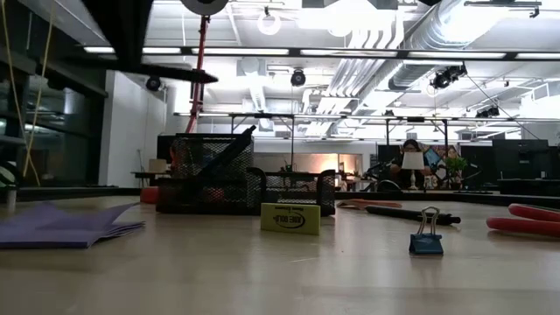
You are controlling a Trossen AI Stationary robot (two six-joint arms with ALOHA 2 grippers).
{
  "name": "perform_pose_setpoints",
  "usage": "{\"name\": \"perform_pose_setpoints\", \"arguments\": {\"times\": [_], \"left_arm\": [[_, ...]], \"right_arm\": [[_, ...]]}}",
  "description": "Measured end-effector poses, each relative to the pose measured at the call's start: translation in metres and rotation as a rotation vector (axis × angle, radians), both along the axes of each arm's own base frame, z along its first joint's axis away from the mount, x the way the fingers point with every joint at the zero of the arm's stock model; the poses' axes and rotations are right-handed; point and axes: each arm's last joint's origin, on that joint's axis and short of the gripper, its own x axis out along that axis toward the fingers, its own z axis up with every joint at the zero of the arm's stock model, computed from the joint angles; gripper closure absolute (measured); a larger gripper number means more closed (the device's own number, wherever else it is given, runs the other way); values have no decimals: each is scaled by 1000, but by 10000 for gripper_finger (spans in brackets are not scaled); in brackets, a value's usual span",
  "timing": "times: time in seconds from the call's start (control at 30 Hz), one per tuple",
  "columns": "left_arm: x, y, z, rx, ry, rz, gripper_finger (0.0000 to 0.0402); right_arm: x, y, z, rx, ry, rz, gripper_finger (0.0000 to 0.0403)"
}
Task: Pick and place office supplies into organizer
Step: Put the pen into the desk organizer
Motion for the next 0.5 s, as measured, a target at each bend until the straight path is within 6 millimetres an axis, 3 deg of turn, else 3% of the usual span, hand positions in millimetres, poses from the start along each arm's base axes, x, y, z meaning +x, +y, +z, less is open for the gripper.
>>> {"name": "perform_pose_setpoints", "arguments": {"times": [0.3,0.5], "left_arm": [[-6,45,29,41,3,5,400],[-3,76,37,63,13,1,400]], "right_arm": [[0,-1,1,-2,-7,-8,295],[0,-1,1,-13,-9,-16,295]]}}
